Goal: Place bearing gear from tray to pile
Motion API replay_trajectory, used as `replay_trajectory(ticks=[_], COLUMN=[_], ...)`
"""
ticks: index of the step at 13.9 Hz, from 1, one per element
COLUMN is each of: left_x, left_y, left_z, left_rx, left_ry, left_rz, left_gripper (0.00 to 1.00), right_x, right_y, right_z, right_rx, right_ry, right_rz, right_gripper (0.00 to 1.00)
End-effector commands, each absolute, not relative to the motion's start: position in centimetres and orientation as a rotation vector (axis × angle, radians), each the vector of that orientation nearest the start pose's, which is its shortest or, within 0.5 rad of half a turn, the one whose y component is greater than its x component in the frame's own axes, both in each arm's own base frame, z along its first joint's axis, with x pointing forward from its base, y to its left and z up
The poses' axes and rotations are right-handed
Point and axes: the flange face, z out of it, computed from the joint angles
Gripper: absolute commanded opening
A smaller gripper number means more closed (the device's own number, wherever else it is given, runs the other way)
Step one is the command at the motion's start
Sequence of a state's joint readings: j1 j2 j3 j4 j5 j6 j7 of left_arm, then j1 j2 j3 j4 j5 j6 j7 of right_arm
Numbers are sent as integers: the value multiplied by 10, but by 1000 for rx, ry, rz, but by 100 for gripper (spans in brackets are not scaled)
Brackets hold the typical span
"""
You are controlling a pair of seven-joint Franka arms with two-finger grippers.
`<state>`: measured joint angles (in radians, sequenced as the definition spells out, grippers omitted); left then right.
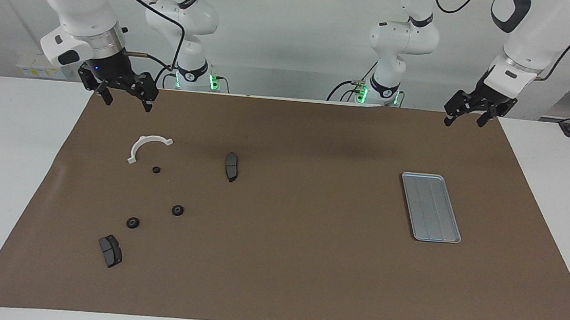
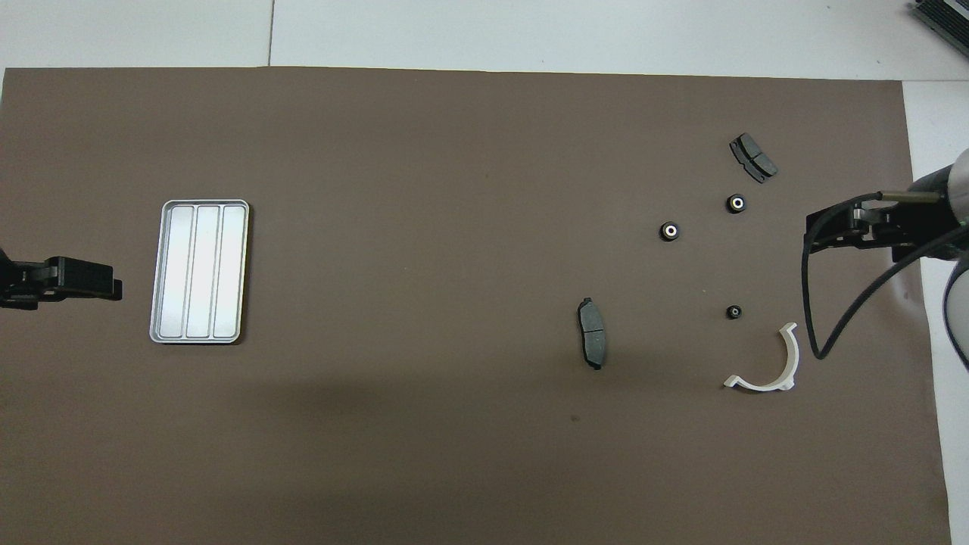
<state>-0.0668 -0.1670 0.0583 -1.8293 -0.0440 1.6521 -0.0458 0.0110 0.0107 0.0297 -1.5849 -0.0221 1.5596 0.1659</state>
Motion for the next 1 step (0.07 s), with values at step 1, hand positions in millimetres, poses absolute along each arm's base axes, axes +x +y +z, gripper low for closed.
replay_trajectory(ticks=[1], left_x=[498], left_y=[-5], left_z=[599], left_rx=[-3204], left_ry=[-87], left_rz=[18], left_gripper=[100], right_x=[549], right_y=[18], right_z=[611], right_rx=[-3153], right_ry=[160], right_rz=[71], right_gripper=[100])
